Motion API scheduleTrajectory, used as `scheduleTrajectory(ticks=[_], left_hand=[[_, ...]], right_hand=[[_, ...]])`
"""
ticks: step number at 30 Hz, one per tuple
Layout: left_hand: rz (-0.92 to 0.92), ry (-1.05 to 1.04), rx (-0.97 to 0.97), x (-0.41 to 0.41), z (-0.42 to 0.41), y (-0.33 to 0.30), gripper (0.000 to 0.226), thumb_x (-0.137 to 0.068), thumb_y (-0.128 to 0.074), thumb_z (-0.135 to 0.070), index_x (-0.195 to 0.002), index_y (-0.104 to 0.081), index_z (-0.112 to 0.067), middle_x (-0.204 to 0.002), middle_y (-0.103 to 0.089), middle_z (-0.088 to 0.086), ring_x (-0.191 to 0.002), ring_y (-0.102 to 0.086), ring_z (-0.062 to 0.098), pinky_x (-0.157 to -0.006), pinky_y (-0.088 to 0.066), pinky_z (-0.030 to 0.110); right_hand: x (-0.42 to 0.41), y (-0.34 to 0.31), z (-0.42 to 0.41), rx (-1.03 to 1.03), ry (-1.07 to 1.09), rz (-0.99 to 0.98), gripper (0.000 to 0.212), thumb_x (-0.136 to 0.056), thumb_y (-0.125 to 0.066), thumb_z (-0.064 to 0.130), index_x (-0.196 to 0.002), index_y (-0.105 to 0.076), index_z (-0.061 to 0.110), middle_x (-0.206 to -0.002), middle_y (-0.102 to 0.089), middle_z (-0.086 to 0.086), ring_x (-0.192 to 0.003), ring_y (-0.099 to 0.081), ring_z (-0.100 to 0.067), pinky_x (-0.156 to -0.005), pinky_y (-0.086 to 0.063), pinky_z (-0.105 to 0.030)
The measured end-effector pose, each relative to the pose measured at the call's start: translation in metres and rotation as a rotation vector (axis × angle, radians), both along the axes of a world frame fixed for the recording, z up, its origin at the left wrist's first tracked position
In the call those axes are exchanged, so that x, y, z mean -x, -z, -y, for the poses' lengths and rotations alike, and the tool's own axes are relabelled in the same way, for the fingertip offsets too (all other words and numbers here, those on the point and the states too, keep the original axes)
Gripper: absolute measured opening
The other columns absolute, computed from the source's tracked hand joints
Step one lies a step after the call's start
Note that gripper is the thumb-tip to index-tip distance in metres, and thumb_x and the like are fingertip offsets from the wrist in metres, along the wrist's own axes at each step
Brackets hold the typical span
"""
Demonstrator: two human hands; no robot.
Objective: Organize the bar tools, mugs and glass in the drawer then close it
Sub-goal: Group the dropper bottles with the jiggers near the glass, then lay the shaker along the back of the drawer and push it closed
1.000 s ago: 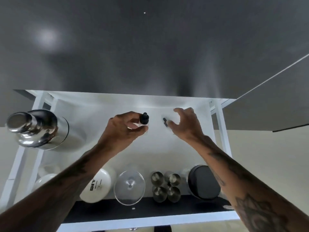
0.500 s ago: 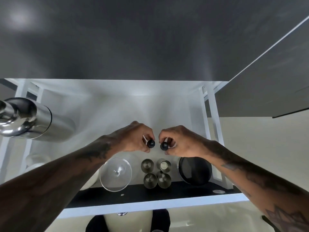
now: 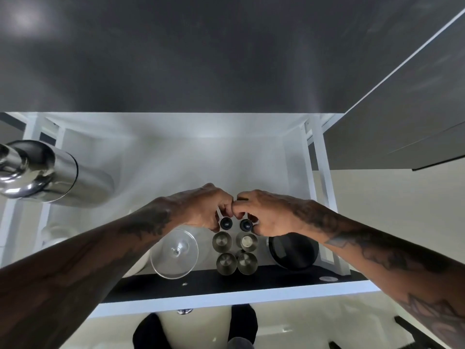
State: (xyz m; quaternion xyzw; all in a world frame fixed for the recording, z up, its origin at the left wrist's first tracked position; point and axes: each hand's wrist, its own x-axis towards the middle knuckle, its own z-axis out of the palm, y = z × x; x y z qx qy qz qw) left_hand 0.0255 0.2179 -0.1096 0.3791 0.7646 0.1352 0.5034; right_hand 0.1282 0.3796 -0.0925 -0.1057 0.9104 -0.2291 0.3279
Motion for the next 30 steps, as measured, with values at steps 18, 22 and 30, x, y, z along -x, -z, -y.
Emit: scheduleTrajectory(ticks=[18, 22, 30], left_hand=[[-0.181, -0.687, -0.36, 0.002, 0.1, -0.103, 0.026, -0.083, -0.072, -0.002, -0.099, -0.073, -0.022, -0.09, -0.076, -0.011, -0.08, -0.072, -0.001, -0.072, -0.057, 0.015], [-0.313, -0.888, -0.344, -0.036, 0.154, -0.149, 0.023, -0.079, -0.076, -0.008, -0.091, -0.075, -0.028, -0.081, -0.076, -0.013, -0.07, -0.073, 0.003, -0.062, -0.056, 0.016], [-0.525, -1.259, -0.194, 0.026, 0.254, -0.151, 0.056, -0.076, -0.079, -0.016, -0.126, -0.055, -0.026, -0.115, -0.064, 0.0, -0.092, -0.069, 0.02, -0.061, -0.055, 0.028]], right_hand=[[-0.1, -0.069, -0.008, -0.202, 0.68, 0.068, 0.04, -0.086, -0.066, 0.021, -0.123, -0.052, 0.031, -0.111, -0.059, 0.003, -0.087, -0.057, -0.017, -0.076, -0.047, -0.025], [-0.104, -0.064, 0.001, -0.25, 0.746, 0.043, 0.045, -0.082, -0.069, 0.016, -0.122, -0.054, 0.031, -0.114, -0.061, 0.0, -0.089, -0.056, -0.019, -0.077, -0.047, -0.03], [0.019, -0.156, 0.111, 0.323, 0.82, -0.365, 0.042, -0.083, -0.07, 0.03, -0.124, -0.059, 0.03, -0.118, -0.064, 0.007, -0.099, -0.066, -0.011, -0.082, -0.057, -0.034]])
